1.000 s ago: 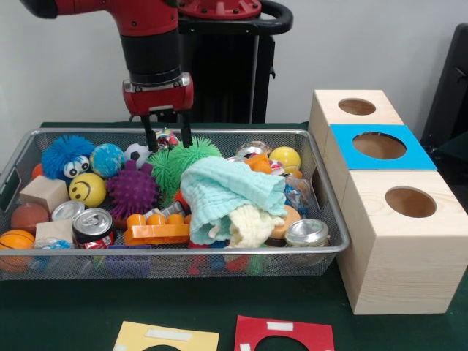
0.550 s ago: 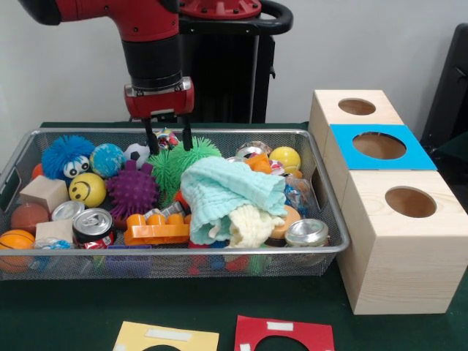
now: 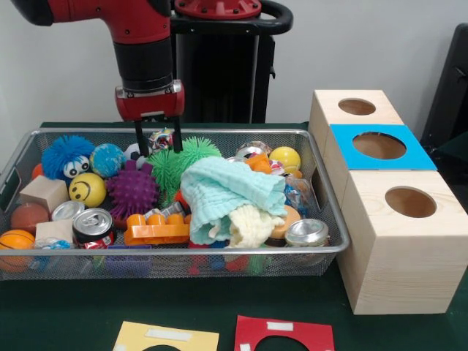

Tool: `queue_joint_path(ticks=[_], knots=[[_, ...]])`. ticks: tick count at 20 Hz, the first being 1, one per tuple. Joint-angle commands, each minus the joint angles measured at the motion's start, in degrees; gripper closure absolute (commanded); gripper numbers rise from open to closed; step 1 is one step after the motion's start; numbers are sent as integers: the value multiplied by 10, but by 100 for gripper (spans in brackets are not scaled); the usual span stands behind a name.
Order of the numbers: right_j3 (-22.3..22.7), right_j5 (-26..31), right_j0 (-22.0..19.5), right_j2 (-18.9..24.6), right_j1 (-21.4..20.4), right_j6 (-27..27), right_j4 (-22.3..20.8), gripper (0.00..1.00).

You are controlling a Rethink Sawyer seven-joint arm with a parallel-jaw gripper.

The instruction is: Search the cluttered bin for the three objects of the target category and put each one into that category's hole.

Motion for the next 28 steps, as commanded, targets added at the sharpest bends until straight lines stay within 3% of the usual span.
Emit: queue_joint_path(ticks=[1, 9, 19, 28], knots=[[3, -36, -11, -30, -3, -84, -41, 0], [61, -48, -14, -30, -45, -52, -28, 0], [97, -105, 21, -76, -55, 16, -62, 0], [70, -166, 42, -133, -10, 14, -114, 0]])
